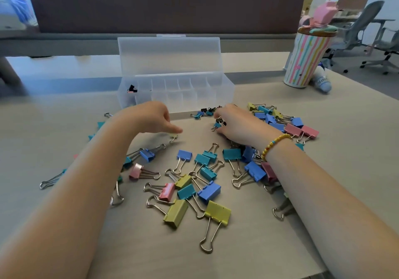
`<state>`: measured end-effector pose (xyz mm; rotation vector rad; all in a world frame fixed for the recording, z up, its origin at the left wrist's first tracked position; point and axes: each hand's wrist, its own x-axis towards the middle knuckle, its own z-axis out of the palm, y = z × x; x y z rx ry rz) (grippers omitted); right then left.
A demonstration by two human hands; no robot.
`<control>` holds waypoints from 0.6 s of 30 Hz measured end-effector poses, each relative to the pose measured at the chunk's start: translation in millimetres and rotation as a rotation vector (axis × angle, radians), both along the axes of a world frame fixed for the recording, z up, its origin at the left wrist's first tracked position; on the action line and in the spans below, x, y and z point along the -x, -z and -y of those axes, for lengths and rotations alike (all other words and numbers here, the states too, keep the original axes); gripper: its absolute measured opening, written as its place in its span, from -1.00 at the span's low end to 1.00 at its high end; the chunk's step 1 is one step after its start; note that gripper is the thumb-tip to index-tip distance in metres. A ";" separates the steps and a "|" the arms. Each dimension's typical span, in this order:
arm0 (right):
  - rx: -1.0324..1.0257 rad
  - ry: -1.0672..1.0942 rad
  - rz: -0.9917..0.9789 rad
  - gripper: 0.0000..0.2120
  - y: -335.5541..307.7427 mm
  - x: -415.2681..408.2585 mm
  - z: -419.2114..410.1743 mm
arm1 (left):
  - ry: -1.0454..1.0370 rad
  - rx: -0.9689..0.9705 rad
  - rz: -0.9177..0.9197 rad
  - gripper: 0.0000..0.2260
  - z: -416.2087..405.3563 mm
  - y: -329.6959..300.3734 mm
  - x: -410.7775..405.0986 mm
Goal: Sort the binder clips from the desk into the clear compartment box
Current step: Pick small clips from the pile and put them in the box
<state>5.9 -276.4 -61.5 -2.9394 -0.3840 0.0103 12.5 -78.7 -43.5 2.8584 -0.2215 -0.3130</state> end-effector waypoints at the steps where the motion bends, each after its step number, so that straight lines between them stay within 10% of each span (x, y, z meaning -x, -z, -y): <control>1: 0.010 -0.001 -0.003 -0.62 0.7 -0.4 0.3 | 0.010 -0.060 -0.057 -0.65 0.1 -1.7 2.1; 18: 0.119 -0.003 -0.013 -0.78 3.8 -1.7 -5.2 | 0.113 -0.270 0.074 -0.91 34.8 11.0 8.1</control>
